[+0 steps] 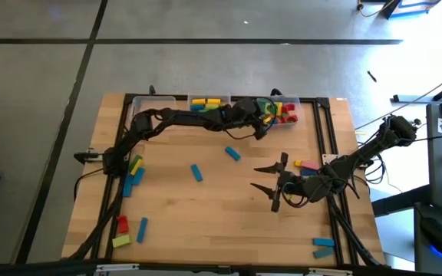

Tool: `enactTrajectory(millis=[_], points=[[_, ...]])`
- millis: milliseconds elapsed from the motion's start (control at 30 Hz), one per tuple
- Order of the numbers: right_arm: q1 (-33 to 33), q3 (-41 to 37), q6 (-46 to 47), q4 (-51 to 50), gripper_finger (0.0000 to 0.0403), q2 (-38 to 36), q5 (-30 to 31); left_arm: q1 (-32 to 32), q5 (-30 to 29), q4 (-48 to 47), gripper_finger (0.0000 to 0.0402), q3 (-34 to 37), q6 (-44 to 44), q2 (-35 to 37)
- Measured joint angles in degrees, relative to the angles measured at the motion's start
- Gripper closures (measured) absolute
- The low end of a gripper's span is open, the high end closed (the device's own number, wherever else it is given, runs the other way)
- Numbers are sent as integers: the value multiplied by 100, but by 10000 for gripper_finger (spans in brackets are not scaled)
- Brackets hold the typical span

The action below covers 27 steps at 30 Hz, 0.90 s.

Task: Sort blocks by size
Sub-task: Put the light green arch block into the right transparent bin

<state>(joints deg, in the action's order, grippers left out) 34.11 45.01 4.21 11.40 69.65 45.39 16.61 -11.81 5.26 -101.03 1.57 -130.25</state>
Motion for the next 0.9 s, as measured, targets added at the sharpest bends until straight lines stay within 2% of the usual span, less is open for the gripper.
enactTrajectory(millis=[200,333,633,900], points=[[0,0,1,-5,182,0,0,-212,-239,-1030,219,0,72,486],[0,0,0,13,182,0,-2,-343,-599,-1285,219,161,74,794],[2,0,0,-6,182,0,-2,-523,-659,-1157,219,1281,31,1682],[2,0,-3,-16,182,0,-2,-802,-658,-1049,219,2400,-76,2755]])
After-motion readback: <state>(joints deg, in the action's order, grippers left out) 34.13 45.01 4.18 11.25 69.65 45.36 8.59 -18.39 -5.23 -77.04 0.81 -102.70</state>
